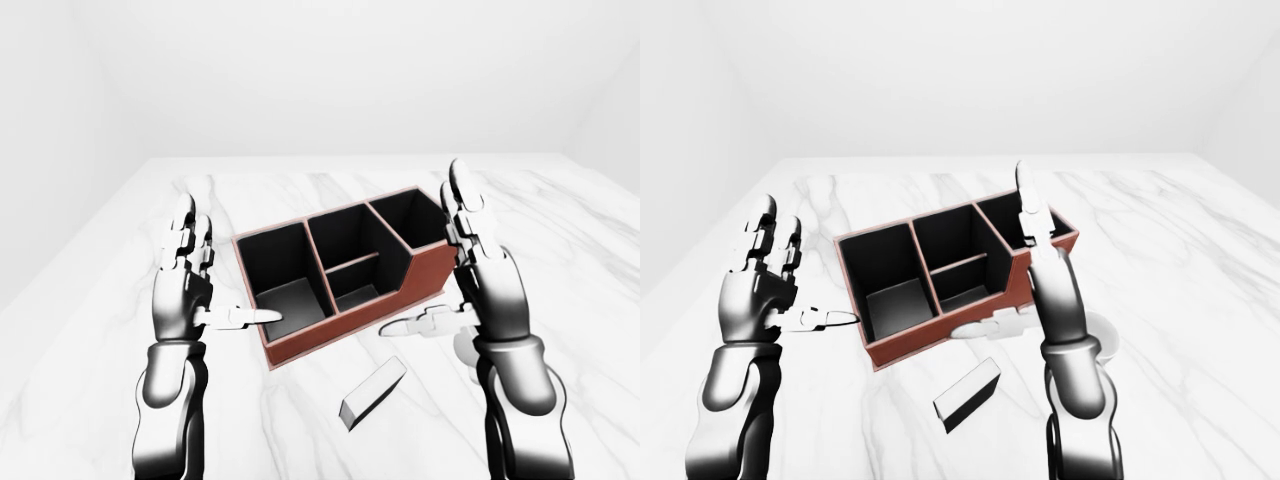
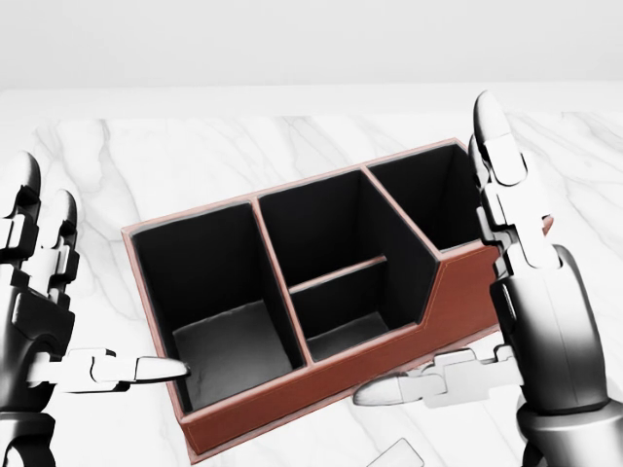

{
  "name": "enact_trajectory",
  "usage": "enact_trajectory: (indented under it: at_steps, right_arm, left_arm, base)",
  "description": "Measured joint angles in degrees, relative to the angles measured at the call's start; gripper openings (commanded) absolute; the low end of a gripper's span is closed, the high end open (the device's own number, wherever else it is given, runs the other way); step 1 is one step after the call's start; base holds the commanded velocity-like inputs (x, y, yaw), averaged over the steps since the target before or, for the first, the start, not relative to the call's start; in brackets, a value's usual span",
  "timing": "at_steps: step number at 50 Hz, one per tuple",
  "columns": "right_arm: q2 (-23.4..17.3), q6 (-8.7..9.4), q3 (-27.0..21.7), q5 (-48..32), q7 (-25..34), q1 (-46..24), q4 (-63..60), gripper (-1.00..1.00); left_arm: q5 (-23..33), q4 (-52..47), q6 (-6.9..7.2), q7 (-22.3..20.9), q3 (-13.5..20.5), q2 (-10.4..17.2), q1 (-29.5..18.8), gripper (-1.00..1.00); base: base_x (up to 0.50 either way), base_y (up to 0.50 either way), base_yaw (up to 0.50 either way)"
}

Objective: Pick up the book and place it in the front compartment of the caddy.

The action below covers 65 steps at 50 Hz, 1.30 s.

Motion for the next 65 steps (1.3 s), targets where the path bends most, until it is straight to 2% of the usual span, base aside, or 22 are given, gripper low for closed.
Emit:
enact_trajectory:
  at_steps: [23, 41, 65]
  right_arm:
    - [-0.01, 0.00, 2.80, -7.24, 5.86, 2.10, -4.86, 1.00]
    - [0.02, 0.00, 4.43, -12.26, 8.21, 5.20, -5.01, 1.00]
    - [-0.45, 0.00, 8.92, -18.37, 10.87, 10.35, -7.28, 1.00]
  left_arm:
    - [-0.05, 0.06, 0.00, -0.02, 0.19, 0.07, -0.05, 1.00]
    - [-0.11, 0.66, 0.00, -0.01, 0.43, 0.20, -0.28, 1.00]
    - [-0.17, 1.48, 0.00, 0.11, 0.67, 0.37, -0.66, 1.00]
  base:
    - [0.00, 0.00, 0.00]
    - [0.00, 0.00, 0.00]
    - [0.00, 0.00, 0.00]
